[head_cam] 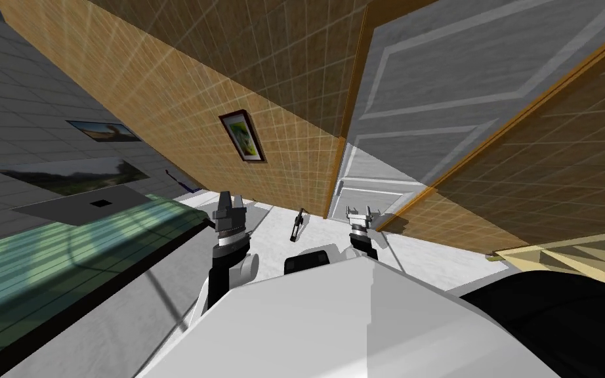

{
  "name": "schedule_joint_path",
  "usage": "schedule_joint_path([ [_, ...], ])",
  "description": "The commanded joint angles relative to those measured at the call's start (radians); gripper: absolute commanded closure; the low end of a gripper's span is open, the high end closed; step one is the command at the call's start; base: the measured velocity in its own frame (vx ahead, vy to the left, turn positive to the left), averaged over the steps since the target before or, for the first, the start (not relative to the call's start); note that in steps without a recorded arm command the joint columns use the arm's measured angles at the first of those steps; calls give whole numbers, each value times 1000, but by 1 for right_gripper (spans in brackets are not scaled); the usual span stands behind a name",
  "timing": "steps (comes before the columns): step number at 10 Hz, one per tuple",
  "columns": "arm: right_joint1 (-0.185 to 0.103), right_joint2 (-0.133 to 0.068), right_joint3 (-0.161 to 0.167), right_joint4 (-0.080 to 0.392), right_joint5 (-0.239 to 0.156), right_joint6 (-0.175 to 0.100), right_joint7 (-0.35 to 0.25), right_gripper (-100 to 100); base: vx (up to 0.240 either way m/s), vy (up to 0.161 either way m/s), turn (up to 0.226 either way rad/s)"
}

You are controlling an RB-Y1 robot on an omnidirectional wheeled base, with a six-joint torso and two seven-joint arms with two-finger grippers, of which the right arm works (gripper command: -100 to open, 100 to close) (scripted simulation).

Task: Pull the door open

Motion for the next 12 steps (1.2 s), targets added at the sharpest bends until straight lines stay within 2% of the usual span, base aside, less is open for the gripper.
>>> schedule_joint_path([
  [1,-2,-1,-2,31,-33,-13,-34,-100,70,-72,182],
  [5,-2,-1,-1,106,-111,-48,-111,-100,69,-67,198],
  [6,-2,-1,-1,106,-111,-48,-111,-100,45,-55,50],
  [12,-1,3,0,214,-222,-98,-223,-100,60,-66,187],
])
